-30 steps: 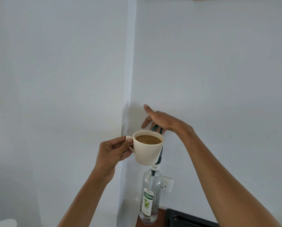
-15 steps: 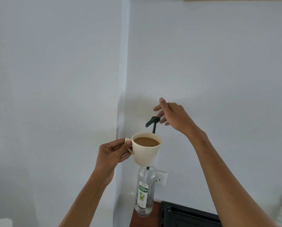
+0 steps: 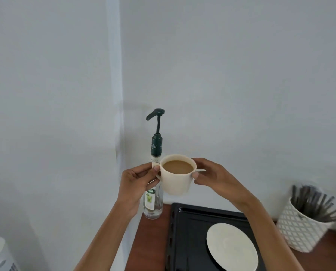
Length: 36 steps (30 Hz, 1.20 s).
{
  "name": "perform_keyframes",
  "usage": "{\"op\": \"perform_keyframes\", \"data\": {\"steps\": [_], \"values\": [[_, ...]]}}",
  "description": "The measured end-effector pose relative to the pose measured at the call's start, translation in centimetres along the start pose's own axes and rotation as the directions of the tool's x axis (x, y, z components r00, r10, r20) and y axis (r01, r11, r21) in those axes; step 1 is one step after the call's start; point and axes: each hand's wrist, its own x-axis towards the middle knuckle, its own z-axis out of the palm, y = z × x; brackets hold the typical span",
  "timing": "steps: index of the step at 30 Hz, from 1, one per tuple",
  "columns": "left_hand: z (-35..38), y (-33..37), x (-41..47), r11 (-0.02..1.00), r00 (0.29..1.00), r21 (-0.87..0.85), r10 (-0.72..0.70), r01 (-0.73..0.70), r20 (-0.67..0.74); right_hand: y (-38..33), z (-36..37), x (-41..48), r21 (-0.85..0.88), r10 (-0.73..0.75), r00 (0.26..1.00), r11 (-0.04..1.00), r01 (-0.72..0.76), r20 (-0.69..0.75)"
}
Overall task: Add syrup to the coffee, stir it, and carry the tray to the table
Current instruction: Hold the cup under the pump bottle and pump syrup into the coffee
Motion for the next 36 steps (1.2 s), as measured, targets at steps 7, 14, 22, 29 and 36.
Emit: {"op": "perform_keyframes", "data": {"steps": [7,14,22,29,36], "values": [[3.4,-3.8,-2.3,0.999,0.999,0.015,-0.051,0.051,0.001,3.2,-1.3,-4.9,0.053,0.007,0.997,0.999,-0.003,-0.071],[6.4,-8.1,-4.5,0.995,0.991,0.003,-0.1,0.1,0.089,6.8,-3.8,-8.7,0.096,0.06,0.992,0.994,-0.049,-0.115],[9.2,-13.3,-6.4,0.98,0.975,-0.031,-0.191,0.195,0.11,11.1,-5.9,-12.3,0.162,0.13,0.984,0.981,-0.109,-0.123],[10.6,-17.6,-7.4,0.969,0.964,0.003,-0.248,0.248,0.095,15.5,-6.7,-14.0,0.2,0.183,0.974,0.968,-0.154,-0.136],[10.4,-21.0,-8.2,0.954,0.95,0.003,-0.3,0.301,0.087,18.9,-6.3,-14.9,0.213,0.244,0.963,0.953,-0.216,-0.116]]}}
